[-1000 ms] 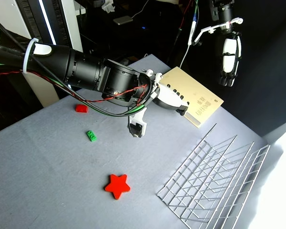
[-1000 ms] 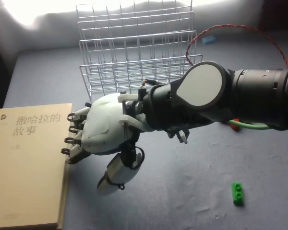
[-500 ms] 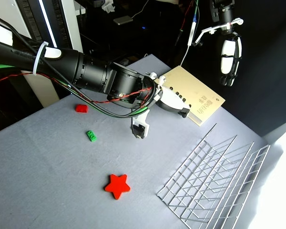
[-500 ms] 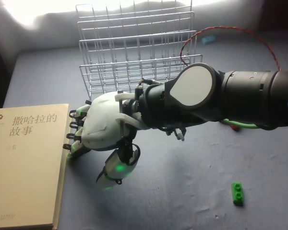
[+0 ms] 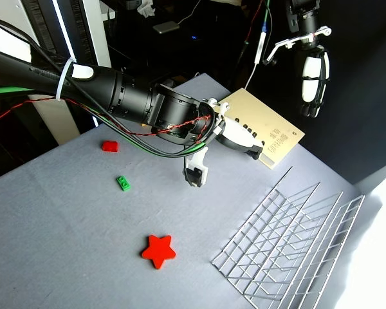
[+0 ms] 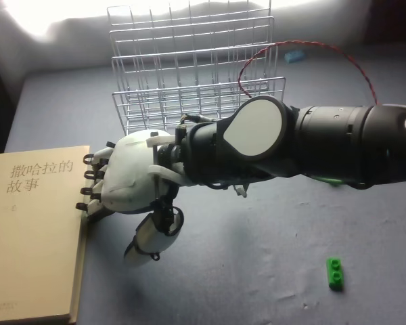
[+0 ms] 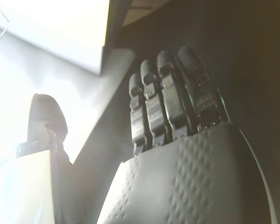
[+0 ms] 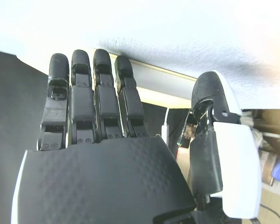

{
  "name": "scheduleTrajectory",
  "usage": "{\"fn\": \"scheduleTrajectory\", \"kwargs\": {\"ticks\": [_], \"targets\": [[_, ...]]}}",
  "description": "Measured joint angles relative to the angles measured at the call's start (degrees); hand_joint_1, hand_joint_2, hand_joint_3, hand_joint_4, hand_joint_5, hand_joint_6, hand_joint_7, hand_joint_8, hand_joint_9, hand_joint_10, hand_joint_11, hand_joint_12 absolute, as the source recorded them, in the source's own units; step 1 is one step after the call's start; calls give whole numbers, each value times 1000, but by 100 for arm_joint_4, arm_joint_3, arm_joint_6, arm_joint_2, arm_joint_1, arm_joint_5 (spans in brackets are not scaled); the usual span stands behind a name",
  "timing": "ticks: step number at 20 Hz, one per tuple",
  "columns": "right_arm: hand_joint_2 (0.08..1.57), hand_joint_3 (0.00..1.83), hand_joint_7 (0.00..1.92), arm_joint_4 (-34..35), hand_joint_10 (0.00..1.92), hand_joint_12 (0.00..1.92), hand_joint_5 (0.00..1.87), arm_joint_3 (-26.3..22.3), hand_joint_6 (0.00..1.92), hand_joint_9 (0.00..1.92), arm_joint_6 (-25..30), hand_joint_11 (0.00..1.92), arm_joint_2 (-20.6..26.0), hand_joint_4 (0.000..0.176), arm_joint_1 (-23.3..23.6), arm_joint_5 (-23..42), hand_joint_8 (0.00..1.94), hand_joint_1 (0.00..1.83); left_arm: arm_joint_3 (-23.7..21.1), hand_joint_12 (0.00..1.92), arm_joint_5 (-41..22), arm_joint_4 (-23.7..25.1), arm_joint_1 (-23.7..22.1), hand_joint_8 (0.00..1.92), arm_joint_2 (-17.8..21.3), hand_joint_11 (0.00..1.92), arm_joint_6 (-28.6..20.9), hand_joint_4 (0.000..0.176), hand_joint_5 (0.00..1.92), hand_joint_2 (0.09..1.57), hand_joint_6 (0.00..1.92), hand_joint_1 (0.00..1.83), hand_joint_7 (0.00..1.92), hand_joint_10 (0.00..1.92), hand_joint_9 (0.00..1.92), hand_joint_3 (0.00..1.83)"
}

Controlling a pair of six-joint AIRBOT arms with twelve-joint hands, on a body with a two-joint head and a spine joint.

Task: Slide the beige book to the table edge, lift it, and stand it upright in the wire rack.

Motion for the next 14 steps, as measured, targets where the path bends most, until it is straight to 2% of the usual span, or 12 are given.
{"fn": "scheduleTrajectory", "kwargs": {"ticks": [3,8,13,14], "targets": [[1155,4,310,0,0,726,304,57,0,272,7,0,-98,0,0,-7,0,228,-13,913,7,28,-7,2,0,72,2,0,463,1040,0,729,485,4,465,3],[1145,0,336,0,5,796,328,55,7,292,129,0,-221,0,2,-44,5,241,-24,921,13,26,-7,6,0,57,2,0,457,1035,6,756,476,9,460,1],[1152,0,336,2,1,760,324,55,1,291,203,0,-308,0,2,-129,0,239,-26,915,13,28,-7,6,0,45,2,0,463,1042,8,749,476,6,458,0],[1154,0,300,2,1,672,292,57,1,253,232,0,-328,0,2,-149,0,231,-50,910,26,28,-7,1,7,30,2,0,456,1046,4,738,464,1,440,2]]}}
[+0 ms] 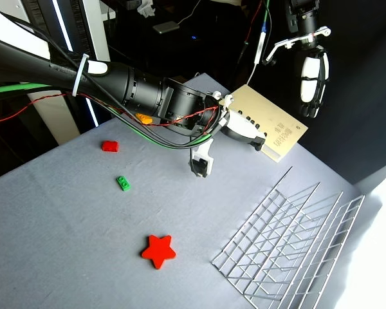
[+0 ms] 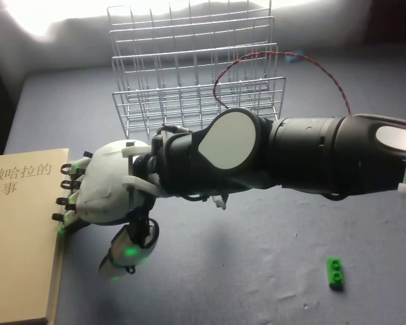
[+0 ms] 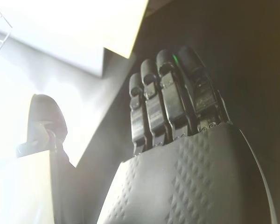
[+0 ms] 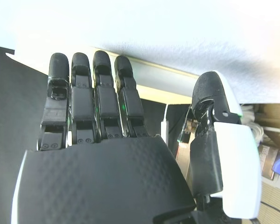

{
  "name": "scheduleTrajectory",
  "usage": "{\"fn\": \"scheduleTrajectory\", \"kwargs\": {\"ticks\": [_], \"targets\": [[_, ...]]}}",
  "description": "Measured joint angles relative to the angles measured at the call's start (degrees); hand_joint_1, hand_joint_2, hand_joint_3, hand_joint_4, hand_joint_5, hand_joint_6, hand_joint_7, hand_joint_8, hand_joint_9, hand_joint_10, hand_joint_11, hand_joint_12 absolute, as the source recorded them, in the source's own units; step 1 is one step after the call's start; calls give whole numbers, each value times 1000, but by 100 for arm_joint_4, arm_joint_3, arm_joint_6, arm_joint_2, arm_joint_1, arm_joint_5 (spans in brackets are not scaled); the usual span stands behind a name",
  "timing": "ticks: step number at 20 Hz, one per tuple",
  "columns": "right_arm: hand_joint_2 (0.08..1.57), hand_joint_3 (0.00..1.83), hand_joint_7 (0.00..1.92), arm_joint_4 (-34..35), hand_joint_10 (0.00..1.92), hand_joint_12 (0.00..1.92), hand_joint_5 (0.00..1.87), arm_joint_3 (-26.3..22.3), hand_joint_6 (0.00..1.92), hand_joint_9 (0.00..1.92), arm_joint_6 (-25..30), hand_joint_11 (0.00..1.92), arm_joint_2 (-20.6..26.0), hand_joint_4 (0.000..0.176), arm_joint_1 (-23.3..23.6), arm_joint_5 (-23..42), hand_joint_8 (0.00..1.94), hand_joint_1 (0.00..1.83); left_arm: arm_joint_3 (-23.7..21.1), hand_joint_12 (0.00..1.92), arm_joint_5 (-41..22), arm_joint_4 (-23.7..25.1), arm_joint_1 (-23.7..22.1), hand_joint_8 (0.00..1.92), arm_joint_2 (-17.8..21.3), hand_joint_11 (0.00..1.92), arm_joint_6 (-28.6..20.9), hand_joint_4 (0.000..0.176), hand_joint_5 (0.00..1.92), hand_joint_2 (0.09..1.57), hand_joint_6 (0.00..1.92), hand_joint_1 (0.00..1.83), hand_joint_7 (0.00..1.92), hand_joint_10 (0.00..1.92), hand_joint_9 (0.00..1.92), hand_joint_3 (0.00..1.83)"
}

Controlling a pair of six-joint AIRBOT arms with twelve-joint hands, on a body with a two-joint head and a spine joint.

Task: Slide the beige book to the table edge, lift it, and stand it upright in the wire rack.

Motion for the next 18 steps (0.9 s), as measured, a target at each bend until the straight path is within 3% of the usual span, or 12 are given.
{"fn": "scheduleTrajectory", "kwargs": {"ticks": [9,12,18], "targets": [[1153,1,332,13,8,738,320,-2,8,290,92,0,-114,0,0,7,4,254,-42,929,48,2,-2,3,0,73,24,0,473,1033,3,762,482,6,464,0],[1153,0,319,15,4,652,308,-22,0,270,79,0,59,0,-17,216,0,274,-57,923,116,138,0,1,0,41,26,0,466,1031,3,756,477,1,457,0],[1149,0,350,24,6,767,322,-35,2,301,79,0,260,0,-52,146,4,280,-31,917,271,149,0,3,-68,44,24,0,456,1040,6,751,458,2,438,0]]}}
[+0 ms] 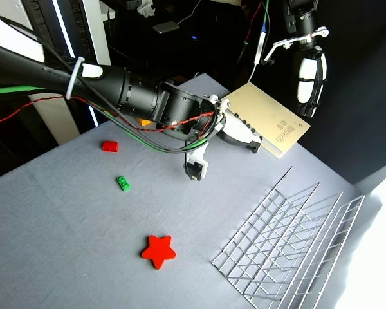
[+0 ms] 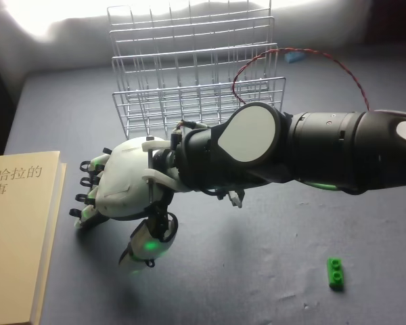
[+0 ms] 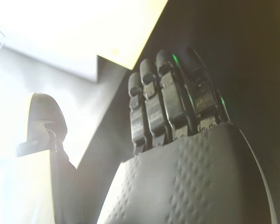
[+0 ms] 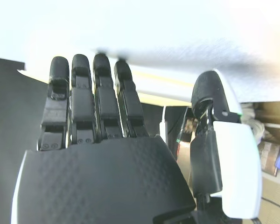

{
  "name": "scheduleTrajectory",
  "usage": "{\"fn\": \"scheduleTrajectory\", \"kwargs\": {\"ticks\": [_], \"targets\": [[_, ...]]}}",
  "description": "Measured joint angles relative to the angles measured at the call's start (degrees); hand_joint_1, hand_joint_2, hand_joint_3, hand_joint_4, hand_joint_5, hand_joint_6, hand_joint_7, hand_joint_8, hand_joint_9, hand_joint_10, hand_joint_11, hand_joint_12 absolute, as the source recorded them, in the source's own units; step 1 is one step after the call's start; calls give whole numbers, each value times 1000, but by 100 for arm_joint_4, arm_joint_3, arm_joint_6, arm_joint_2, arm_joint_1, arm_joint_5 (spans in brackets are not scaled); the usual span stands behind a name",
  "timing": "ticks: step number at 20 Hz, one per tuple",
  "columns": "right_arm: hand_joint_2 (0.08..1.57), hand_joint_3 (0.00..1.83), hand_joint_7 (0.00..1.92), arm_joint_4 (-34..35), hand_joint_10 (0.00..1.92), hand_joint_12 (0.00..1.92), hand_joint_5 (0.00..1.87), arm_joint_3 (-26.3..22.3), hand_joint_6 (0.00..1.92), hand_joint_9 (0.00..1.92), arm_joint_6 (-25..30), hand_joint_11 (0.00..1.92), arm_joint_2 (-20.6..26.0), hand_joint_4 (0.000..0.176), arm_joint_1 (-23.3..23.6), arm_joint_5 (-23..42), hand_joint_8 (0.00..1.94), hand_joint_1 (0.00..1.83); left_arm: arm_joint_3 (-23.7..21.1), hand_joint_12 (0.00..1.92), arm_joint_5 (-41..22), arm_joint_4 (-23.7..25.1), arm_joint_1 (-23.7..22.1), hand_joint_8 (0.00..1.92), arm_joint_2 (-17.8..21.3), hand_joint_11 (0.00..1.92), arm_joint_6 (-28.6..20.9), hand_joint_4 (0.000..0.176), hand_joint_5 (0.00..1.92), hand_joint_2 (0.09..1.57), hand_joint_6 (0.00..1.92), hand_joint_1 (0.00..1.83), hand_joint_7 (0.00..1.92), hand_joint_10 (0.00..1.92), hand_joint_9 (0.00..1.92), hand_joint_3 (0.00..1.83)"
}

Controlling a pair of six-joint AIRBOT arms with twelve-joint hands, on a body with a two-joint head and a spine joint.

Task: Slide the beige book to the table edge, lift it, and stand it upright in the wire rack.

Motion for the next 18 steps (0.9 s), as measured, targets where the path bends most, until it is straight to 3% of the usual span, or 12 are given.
{"fn": "scheduleTrajectory", "kwargs": {"ticks": [4,10,14,18], "targets": [[1158,0,342,-7,1,725,316,-181,2,296,-9,0,221,0,0,-55,2,262,35,896,55,-2,57,1,-81,33,0,0,455,1036,0,740,467,0,441,1],[1164,1,363,-4,7,818,356,-566,5,329,-144,0,693,0,13,-271,5,255,142,948,33,-4,197,1,-306,45,-2,0,466,1012,4,770,471,0,445,0],[1168,2,377,-24,5,895,353,-634,0,352,-376,0,966,0,197,55,0,245,319,940,26,-2,258,0,-516,38,-2,0,425,1025,0,752,435,0,426,3],[1173,0,374,-24,6,916,332,-1250,7,350,-402,0,1578,0,317,114,6,220,400,941,31,-4,372,3,-568,32,-50,0,412,1018,5,760,407,6,408,0]]}}
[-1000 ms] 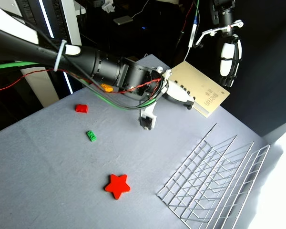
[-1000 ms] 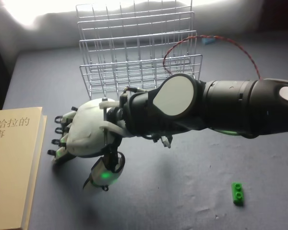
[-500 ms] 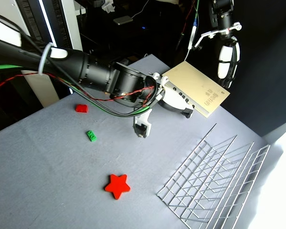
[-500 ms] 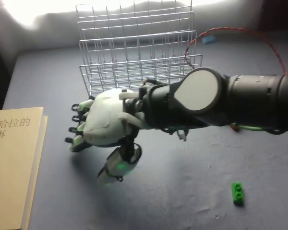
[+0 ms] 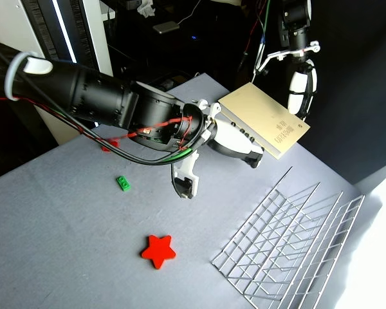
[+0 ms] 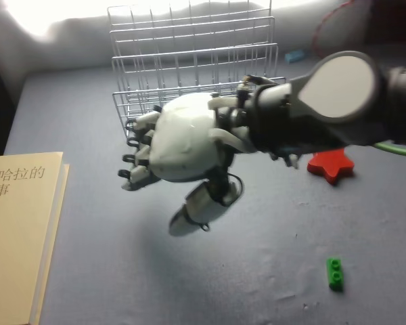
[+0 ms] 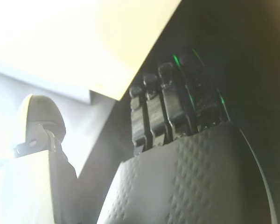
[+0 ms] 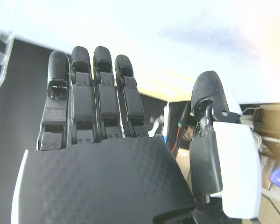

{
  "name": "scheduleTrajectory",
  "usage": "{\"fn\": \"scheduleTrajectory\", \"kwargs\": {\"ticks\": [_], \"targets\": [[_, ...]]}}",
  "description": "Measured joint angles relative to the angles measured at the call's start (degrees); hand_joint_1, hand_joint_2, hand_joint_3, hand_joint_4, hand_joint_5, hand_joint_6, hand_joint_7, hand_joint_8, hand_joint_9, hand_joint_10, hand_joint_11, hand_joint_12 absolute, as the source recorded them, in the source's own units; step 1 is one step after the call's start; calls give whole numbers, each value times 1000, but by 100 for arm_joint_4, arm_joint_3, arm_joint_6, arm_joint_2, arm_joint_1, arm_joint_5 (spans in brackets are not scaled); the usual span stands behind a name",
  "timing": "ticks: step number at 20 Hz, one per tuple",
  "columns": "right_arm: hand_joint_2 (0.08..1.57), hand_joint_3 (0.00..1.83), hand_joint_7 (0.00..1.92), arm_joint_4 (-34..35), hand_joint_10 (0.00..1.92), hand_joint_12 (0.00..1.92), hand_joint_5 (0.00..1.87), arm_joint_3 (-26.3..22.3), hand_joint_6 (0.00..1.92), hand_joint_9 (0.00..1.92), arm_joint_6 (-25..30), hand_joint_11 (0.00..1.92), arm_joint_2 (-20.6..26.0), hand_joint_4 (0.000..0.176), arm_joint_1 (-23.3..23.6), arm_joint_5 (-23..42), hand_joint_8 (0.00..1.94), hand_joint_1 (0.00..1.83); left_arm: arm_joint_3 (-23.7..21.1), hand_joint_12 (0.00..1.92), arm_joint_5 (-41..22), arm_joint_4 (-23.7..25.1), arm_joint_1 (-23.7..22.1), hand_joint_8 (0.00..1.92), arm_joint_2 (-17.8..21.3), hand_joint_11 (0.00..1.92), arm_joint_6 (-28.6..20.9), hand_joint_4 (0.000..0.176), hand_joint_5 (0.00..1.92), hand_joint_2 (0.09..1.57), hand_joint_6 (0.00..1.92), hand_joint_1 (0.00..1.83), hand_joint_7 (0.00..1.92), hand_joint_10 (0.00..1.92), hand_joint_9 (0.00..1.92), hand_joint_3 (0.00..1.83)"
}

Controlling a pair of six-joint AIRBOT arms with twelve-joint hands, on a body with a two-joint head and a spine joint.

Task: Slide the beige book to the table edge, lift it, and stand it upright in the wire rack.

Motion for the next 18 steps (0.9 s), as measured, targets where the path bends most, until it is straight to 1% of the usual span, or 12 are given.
{"fn": "scheduleTrajectory", "kwargs": {"ticks": [2,3,5,7,11,12,14,15,16,17,18], "targets": [[1173,0,348,-2,0,931,316,-264,0,337,44,0,227,0,2,7,0,203,57,954,4,4,57,11,-107,44,2,0,428,1020,9,765,432,15,435,0],[1174,0,353,0,1,930,315,-398,0,338,42,0,348,0,7,-4,2,225,70,953,-24,4,70,11,-188,49,2,0,419,1020,5,753,434,15,439,0],[1180,2,342,-7,1,907,296,-627,1,323,46,0,625,0,55,103,0,182,70,946,-83,2,70,2,-350,31,-9,0,405,1019,0,757,418,5,419,0],[1171,0,341,-11,2,923,303,-898,3,326,24,0,953,0,144,205,1,191,125,940,-31,4,70,2,-522,12,-39,0,406,1022,0,761,419,2,411,0],[1179,2,377,-52,6,948,319,-1355,4,350,-52,0,1604,0,396,540,6,162,109,962,-13,-9,68,11,-560,55,-79,0,431,1019,9,765,449,12,444,0],[1185,3,380,-46,5,937,317,-1541,2,351,-57,0,1838,0,487,680,5,151,109,942,0,-7,68,5,-560,63,-79,0,445,1030,5,791,455,7,446,0],[1192,3,364,-46,2,896,322,-1836,2,338,-57,0,2194,0,570,876,0,133,109,970,13,-17,66,12,-553,202,-103,0,583,1056,11,1017,587,26,584,1],[1193,4,358,-28,2,895,319,-1921,1,338,-59,0,2297,0,570,938,0,132,109,1056,2,-26,68,37,-542,340,-114,0,699,1070,25,1157,725,85,751,1],[1189,1,349,20,0,905,323,-1974,2,335,-68,0,2387,0,570,997,0,146,111,1200,-11,-37,66,1002,-531,500,-138,0,904,1149,858,1196,769,212,901,4],[1193,2,343,140,0,903,312,-2011,0,332,-210,0,2474,0,570,1036,0,141,116,1310,-20,-39,55,1278,-505,595,-155,0,831,1204,1100,1315,720,1191,794,0],[1189,0,356,234,2,903,311,-2033,0,337,-227,0,2555,0,568,981,5,160,116,1397,-17,-50,39,1455,-496,678,-179,0,771,1226,1154,1334,656,1441,763,0]]}}
